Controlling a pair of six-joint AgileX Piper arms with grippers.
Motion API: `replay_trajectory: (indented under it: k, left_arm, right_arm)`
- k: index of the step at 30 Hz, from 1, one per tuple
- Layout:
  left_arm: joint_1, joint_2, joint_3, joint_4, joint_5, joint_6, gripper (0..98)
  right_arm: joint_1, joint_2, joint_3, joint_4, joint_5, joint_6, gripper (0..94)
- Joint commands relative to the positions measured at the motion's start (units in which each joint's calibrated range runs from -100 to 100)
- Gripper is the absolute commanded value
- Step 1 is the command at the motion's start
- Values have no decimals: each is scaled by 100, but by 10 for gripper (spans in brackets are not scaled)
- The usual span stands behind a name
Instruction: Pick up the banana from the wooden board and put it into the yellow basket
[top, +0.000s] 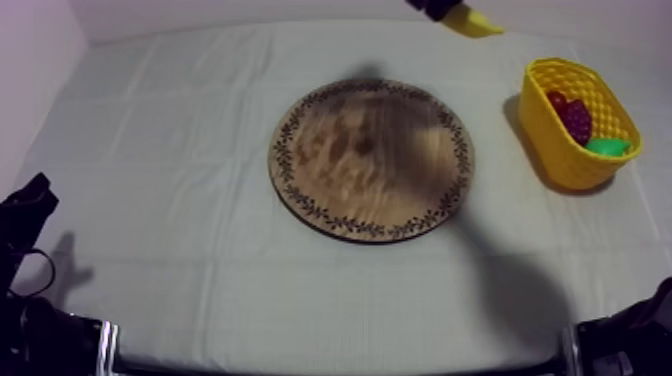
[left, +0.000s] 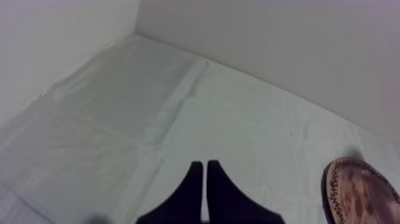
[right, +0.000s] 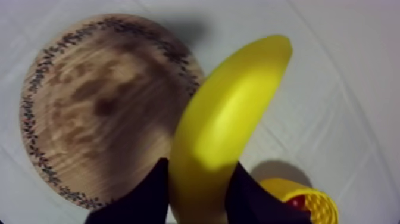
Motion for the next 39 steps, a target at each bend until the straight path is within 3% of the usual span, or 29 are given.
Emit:
replay_trajectory:
  k: [1, 25, 39]
  left_arm:
    - [1, 0, -1, -2, -1, 1, 1]
    - [1, 0, -1, -2, -1, 1, 1]
    - [1, 0, -1, -2, -1, 1, 1]
  right_arm:
    - [313, -66, 148, 26, -9, 10, 226]
    - [2060, -1116, 2226, 467, -779, 227, 231]
    - [2088, -784, 3013, 462, -1128, 157, 228]
